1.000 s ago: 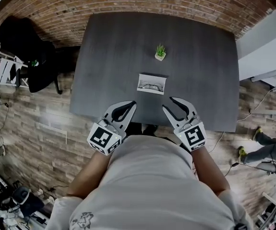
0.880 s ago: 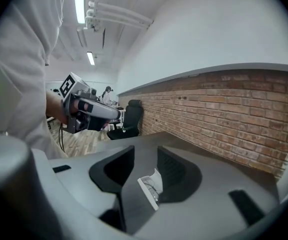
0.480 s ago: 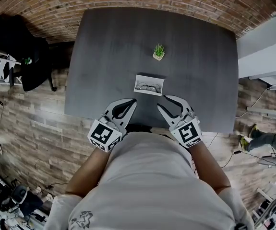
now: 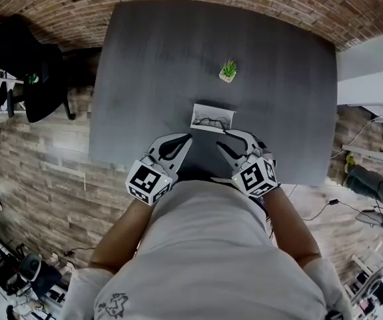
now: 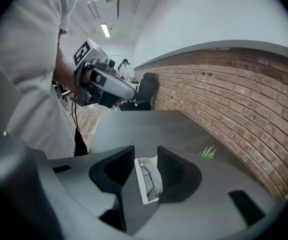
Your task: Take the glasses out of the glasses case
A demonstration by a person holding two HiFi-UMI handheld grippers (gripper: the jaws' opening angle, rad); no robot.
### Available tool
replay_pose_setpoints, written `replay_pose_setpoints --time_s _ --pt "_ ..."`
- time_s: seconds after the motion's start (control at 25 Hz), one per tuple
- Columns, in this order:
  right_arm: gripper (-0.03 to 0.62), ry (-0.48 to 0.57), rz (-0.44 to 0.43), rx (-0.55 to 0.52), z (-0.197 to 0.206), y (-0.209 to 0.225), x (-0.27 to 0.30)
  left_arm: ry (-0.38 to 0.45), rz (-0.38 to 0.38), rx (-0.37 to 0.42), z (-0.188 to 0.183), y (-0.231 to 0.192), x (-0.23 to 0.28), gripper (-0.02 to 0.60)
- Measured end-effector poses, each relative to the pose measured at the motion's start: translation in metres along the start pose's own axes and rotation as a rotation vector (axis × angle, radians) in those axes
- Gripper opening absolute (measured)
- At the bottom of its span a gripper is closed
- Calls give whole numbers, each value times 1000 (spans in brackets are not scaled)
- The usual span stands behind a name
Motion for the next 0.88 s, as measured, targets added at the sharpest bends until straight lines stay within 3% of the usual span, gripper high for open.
replay_pose_setpoints --time_s 0.88 --pt "92 -323 -120 -10 85 15 103 -119 89 -81 37 -64 30 11"
Point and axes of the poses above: the fingertips, and each gripper's own axes: x forward along the fingers, y to its right, z out of its underside, the point moved 5 cm from there along -x, backward along the fingers, and after that the axes turned 5 degrees about y, right-handed, at the moved point
